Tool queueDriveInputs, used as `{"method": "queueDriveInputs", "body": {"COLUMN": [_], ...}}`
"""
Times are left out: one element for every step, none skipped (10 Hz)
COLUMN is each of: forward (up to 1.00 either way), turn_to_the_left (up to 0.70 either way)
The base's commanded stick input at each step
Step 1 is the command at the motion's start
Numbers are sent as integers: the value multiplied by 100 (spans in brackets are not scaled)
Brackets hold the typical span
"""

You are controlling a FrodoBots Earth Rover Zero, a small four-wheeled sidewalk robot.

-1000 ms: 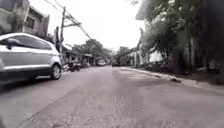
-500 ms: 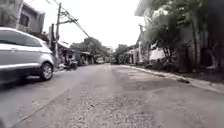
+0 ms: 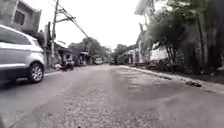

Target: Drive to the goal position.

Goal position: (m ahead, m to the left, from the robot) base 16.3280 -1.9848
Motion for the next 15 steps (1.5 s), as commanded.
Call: {"method": "queueDriveInputs", "body": {"forward": [100, 100, 100, 100, 100, 100, 100, 100, 100, 100, 100, 100, 100, 100, 100], "turn_to_the_left": [0, 0, 0, 0, 0, 0, 0, 0, 0, 0, 0, 0, 0, 0, 0]}}
